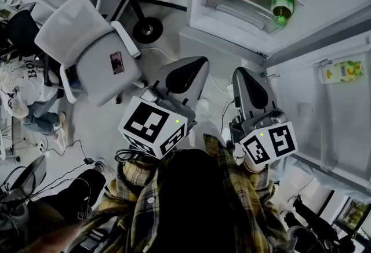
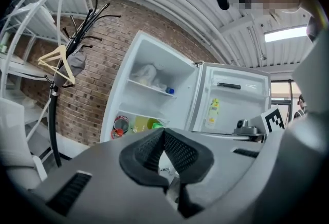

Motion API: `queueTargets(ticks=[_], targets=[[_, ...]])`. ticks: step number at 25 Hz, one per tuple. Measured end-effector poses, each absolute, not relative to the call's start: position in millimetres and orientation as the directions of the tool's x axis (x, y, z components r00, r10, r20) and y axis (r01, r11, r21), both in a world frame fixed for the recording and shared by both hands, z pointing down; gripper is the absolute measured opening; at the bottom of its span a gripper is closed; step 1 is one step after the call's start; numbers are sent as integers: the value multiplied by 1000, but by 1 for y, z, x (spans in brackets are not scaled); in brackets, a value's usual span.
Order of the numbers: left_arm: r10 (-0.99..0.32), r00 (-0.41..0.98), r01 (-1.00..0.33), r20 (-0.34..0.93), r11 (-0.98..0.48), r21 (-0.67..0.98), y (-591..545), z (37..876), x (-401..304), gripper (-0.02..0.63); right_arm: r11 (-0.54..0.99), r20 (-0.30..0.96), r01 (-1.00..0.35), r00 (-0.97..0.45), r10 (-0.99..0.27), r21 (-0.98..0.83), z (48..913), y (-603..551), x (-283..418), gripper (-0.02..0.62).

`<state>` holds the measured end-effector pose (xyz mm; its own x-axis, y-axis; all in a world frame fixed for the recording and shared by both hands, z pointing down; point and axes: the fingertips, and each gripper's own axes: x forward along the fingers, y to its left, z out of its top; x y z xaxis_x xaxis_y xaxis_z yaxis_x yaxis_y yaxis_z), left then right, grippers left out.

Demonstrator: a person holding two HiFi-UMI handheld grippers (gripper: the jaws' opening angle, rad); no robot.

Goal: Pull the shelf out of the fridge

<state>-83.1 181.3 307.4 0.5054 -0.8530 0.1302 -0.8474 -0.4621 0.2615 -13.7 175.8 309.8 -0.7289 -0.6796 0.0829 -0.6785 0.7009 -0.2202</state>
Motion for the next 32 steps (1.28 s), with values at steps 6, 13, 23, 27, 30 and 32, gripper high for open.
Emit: queueTargets(ticks=[6, 13, 23, 27, 30, 32], targets=[[-843, 522, -836, 130, -477, 271, 148, 310, -76, 3, 683, 98, -695, -713, -694, -226, 314, 143, -5, 17], [-843, 527, -832, 106, -487, 266, 88, 301, -66, 3, 692, 82, -690, -718, -691, -211, 305, 85, 2, 17], [-827, 557, -812, 83, -520, 266, 24, 292, -21, 3, 687, 56, -698, -709, -703, -203, 297, 23, 41, 17], [-817, 569, -803, 96, -526, 281, 14, 295, -12, 3, 678, 61, -703, -703, -709, -217, 298, 12, 48, 17], [-808, 580, -796, 108, -533, 288, 5, 296, -9, 3, 669, 67, -708, -696, -715, -227, 298, 6, 49, 17], [-800, 589, -791, 116, -541, 286, -3, 297, -9, 3, 663, 70, -711, -693, -718, -234, 299, 0, 47, 17]])
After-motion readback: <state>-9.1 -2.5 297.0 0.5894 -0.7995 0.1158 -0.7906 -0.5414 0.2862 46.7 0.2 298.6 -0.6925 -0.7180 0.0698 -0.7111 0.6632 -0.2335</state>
